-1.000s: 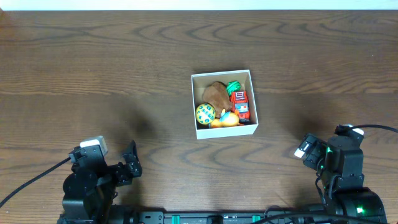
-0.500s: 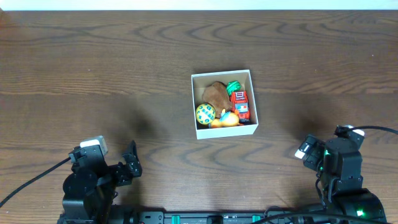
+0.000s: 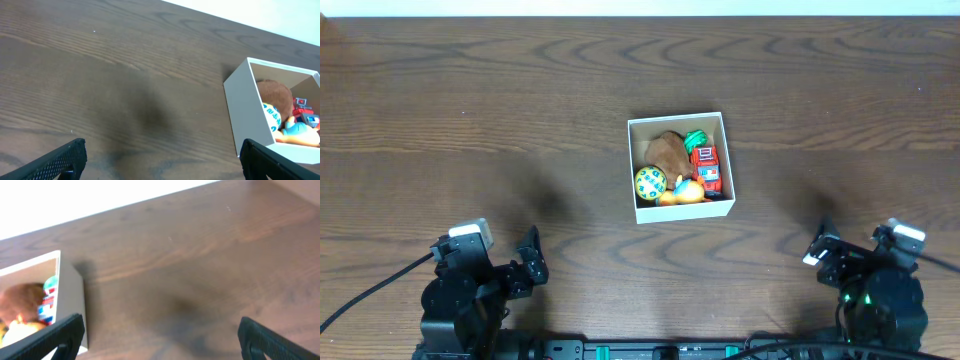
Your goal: Pack container
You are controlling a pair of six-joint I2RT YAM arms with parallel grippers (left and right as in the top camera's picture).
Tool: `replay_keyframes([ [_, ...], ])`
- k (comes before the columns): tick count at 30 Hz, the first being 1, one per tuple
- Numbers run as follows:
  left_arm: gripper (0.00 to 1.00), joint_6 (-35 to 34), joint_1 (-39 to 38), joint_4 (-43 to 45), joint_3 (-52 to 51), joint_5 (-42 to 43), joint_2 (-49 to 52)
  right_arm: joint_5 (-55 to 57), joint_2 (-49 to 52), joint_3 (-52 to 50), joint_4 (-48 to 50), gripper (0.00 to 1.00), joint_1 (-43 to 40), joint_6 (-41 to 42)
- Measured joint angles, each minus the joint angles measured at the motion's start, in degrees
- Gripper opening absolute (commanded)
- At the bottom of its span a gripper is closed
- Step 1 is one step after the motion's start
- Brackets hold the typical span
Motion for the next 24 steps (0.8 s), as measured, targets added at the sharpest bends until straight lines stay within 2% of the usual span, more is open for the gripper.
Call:
replay_keyframes([
  [7,0.98,0.0,0.0,0.0,0.0,0.0,0.0,-6.9,-7.5,-14.1,19.8,0.99,0.0,-10.8],
  [13,0.98,0.0,0.0,0.0,0.0,0.0,0.0,-9.1,-11.1,-26.7,41.0,0.99,-1.3,-10.3],
  [16,0.98,0.0,0.0,0.0,0.0,0.0,0.0,-9.4,-11.4,-30.7,48.6,0.99,-1.9,-9.6],
  [21,0.98,0.0,0.0,0.0,0.0,0.0,0.0,-9.4,-11.5,-32.2,49.4,0.99,-2.4,-8.9],
  [24,0.98,0.0,0.0,0.0,0.0,0.0,0.0,-9.6,-11.6,-32.1,46.4,0.99,-2.8,-8.9],
])
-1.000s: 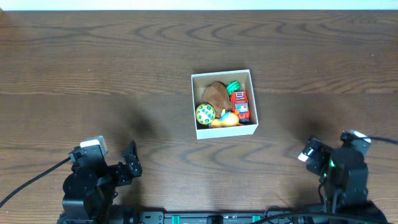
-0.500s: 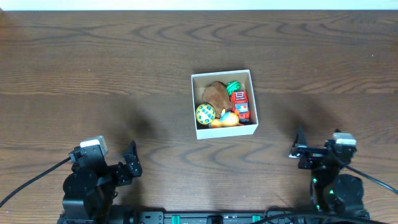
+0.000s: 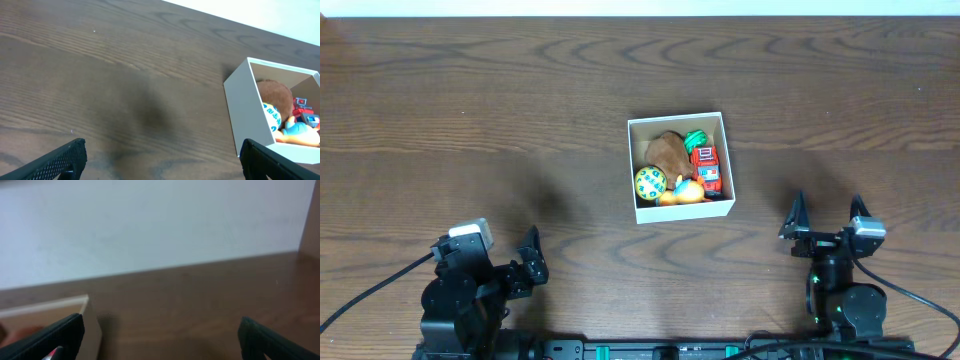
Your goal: Pack container
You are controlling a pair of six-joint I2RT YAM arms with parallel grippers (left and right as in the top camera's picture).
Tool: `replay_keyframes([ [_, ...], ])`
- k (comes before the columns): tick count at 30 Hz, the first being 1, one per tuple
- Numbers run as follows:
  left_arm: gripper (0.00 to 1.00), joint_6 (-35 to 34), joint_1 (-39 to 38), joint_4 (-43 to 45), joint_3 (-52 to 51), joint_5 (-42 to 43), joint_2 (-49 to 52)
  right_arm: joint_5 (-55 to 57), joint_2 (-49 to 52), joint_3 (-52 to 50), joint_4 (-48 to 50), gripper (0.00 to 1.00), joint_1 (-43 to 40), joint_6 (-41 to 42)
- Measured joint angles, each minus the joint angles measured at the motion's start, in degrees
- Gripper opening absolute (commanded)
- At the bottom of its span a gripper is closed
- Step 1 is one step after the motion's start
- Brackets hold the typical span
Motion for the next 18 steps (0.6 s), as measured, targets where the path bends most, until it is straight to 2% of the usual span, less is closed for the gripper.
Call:
replay_keyframes([
  [3,0.98,0.0,0.0,0.0,0.0,0.0,0.0,-1.3,0.2,0.0,-4.2,0.99,-0.2,0.1],
  [18,0.98,0.0,0.0,0.0,0.0,0.0,0.0,-7.0,0.0,0.0,-4.7,0.99,-0.2,0.0],
])
